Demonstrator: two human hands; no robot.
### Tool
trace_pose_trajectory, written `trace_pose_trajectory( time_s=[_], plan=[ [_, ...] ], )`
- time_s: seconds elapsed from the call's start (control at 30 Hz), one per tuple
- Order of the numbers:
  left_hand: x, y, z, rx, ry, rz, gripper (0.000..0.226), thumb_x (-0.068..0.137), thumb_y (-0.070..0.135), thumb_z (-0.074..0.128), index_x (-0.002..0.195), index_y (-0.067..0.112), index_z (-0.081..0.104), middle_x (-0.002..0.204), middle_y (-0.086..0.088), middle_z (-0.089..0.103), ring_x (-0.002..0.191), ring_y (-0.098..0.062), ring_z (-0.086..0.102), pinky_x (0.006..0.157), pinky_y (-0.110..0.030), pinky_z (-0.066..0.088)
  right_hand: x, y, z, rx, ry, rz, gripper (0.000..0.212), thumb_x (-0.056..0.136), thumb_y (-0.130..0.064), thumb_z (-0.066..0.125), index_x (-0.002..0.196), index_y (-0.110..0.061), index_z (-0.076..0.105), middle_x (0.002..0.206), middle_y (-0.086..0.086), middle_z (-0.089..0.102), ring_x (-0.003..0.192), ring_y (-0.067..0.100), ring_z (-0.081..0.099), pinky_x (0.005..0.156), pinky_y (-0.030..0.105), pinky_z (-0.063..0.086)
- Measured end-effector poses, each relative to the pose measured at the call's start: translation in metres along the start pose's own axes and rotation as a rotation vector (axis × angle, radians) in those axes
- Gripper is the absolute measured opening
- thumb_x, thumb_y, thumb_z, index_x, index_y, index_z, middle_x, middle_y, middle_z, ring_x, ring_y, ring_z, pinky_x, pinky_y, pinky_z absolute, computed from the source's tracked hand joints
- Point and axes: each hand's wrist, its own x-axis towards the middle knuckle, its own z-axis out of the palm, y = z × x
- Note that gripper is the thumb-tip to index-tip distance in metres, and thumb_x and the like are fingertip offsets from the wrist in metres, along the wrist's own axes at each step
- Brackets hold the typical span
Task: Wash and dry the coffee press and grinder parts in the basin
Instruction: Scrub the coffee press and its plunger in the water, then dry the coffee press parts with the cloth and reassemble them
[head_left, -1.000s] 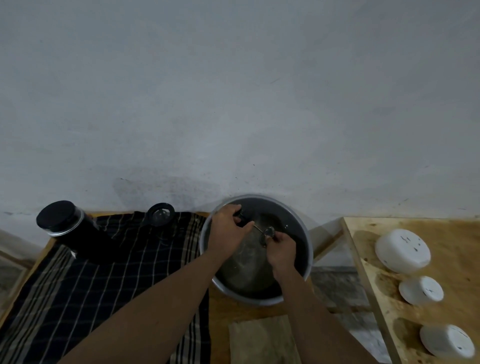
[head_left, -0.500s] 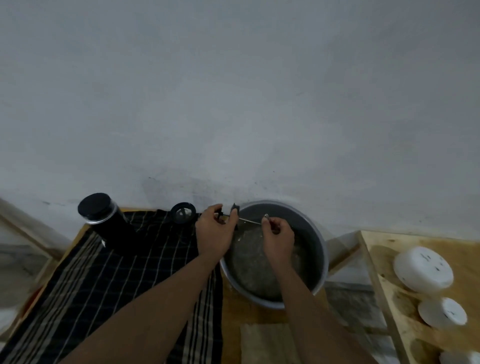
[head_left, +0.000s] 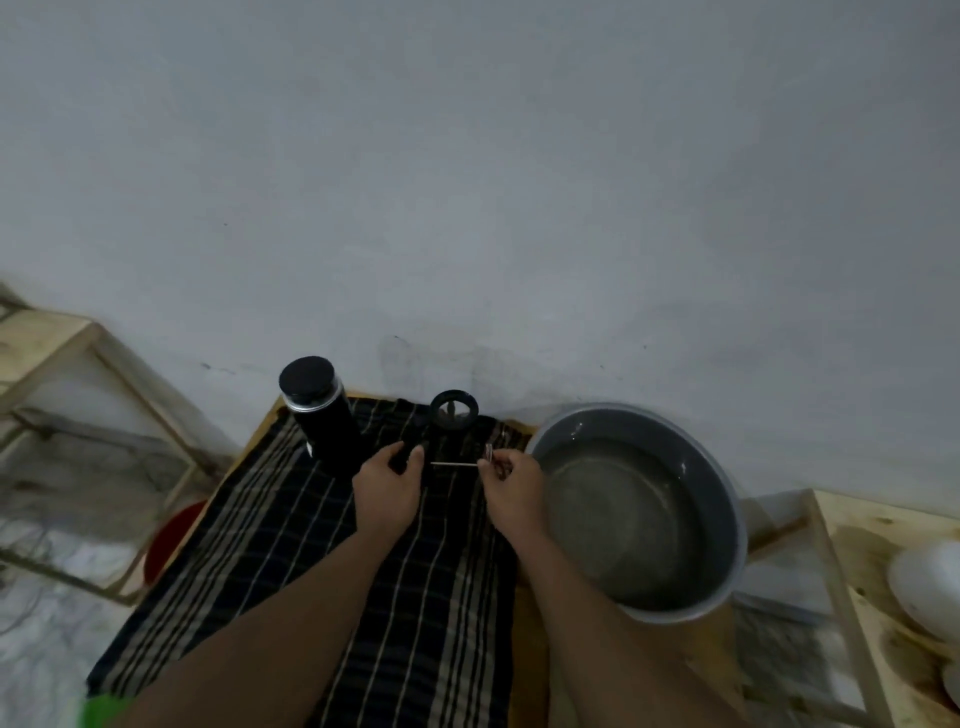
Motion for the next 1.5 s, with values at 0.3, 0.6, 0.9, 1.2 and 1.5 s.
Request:
trace_pose_trajectory(
  time_s=[0.3, 0.6, 0.9, 1.2, 1.5],
  plan=[
    [0.024, -0.050, -0.008, 0.145, -0.262, -0.013, 0.047, 0.089, 0.027, 0.077, 0.130, 0.007, 0.066, 0.112, -0.013, 0.074, 0.103, -0.025, 0.070, 0.093, -0.035, 0.056, -0.009, 0.019, 0.047, -0.098, -0.040, 0.166, 0.030, 0.101, -0.017, 0.055, 0.128, -0.012, 0.067, 0.120, 0.008, 0.072, 0.107, 0.025, 0.066, 0.083, 0.025, 0.048],
    [0.060, -0.082, -0.006, 0.222, -0.461, 0.041, 0.063, 0.076, 0.033, 0.088, 0.131, 0.016, 0.063, 0.125, -0.008, 0.067, 0.115, -0.024, 0.064, 0.100, -0.040, 0.054, -0.013, 0.030, 0.068, -0.107, 0.065, 0.289, 0.029, 0.101, -0.012, 0.054, 0.127, -0.010, 0.067, 0.121, 0.009, 0.071, 0.109, 0.025, 0.066, 0.082, 0.025, 0.048],
    [0.076, -0.087, -0.003, 0.284, -0.558, 0.086, 0.065, 0.078, 0.032, 0.086, 0.135, 0.012, 0.061, 0.132, -0.013, 0.058, 0.119, -0.028, 0.059, 0.103, -0.034, 0.049, -0.015, 0.033, 0.081, -0.049, 0.100, 0.382, 0.031, 0.101, -0.014, 0.054, 0.131, -0.011, 0.063, 0.127, 0.009, 0.068, 0.115, 0.024, 0.064, 0.086, 0.025, 0.048],
    [0.073, -0.093, -0.004, 0.299, -0.579, 0.087, 0.072, 0.080, 0.043, 0.083, 0.138, 0.010, 0.057, 0.135, -0.012, 0.058, 0.122, -0.029, 0.059, 0.103, -0.034, 0.050, -0.030, 0.036, 0.070, -0.080, 0.087, 0.376, 0.042, 0.103, -0.018, 0.051, 0.144, -0.010, 0.052, 0.135, 0.009, 0.064, 0.123, 0.025, 0.061, 0.099, 0.031, 0.048],
    [0.065, -0.104, 0.002, 0.358, -0.577, 0.112, 0.077, 0.083, 0.054, 0.075, 0.143, 0.011, 0.051, 0.137, -0.013, 0.059, 0.119, -0.032, 0.060, 0.097, -0.042, 0.055, -0.143, 0.130, 0.020, -0.461, 0.274, 0.633, 0.050, 0.098, -0.020, 0.039, 0.147, -0.011, 0.038, 0.158, 0.013, 0.032, 0.147, 0.036, 0.025, 0.121, 0.056, 0.016]
  ],
)
